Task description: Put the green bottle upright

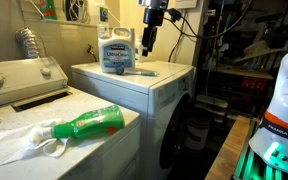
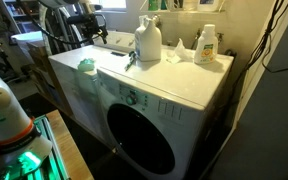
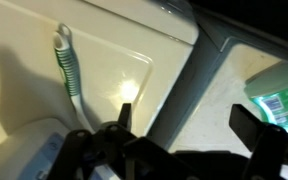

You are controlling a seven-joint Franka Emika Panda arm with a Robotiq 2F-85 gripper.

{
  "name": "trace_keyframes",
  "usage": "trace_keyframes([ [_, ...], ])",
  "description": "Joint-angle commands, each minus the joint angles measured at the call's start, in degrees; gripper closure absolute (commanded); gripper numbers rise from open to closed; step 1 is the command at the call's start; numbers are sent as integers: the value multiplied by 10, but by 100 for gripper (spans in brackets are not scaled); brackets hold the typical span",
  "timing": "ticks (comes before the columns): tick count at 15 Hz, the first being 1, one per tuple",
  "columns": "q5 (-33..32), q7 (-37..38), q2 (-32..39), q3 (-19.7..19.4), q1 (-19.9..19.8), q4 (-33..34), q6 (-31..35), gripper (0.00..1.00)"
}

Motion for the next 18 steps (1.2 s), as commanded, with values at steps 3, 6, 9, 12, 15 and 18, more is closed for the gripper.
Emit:
trace_keyframes([
  [3,-10,-44,167,56,57,177,-81,0],
  [6,-4,-44,161,62,65,169,-63,0],
  [9,-9,-57,205,71,79,219,-78,0],
  [12,-10,-63,211,70,78,227,-82,0],
  [15,-10,-40,254,81,96,266,-137,0],
  [18,-14,-41,292,95,121,298,-168,0],
])
